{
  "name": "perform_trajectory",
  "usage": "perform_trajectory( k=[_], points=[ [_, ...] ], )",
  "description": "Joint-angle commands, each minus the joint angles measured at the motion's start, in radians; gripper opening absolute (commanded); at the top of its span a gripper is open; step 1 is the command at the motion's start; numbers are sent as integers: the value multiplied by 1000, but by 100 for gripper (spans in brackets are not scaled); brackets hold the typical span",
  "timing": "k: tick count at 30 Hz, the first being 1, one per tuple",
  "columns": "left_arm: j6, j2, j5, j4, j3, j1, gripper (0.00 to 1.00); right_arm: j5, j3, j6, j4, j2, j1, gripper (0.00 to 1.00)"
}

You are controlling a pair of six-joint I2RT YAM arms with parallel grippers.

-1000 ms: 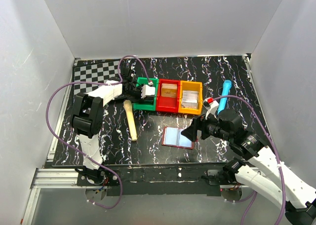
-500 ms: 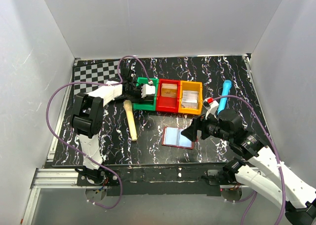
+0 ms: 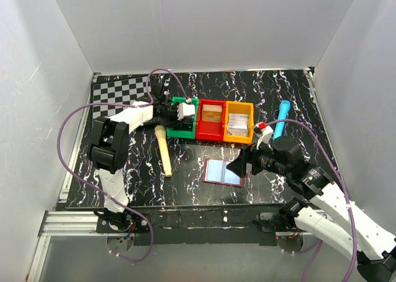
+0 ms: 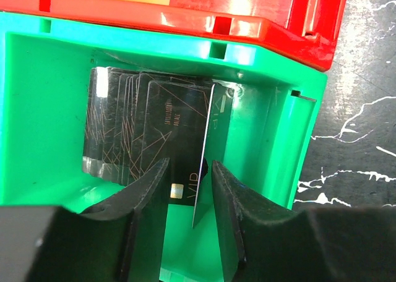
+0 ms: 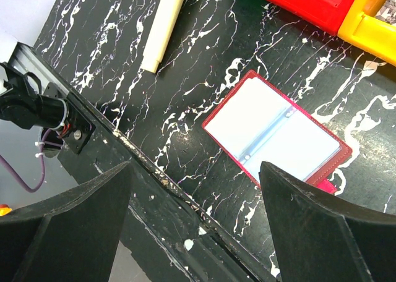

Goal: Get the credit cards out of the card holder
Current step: Place the credit card in the storage box.

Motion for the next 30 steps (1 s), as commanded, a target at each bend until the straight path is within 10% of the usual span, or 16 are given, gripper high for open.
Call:
perform_trajectory(
  k=[1,20,21,30],
  points=[
    [-17,-75,-5,29,21,3,34,-10,3,-8,44,1,-3,91],
    [-116,-226,-29,136,3,-17,41,4,18,-11,38,18,-3,91],
    [-162,-280,-28,176,-15,-20,98,16,22,-12,35,25,-3,91],
    [-678,-607,-309,434,-338,-225,98,357,59,112,-178,137,-17,98]
  ],
)
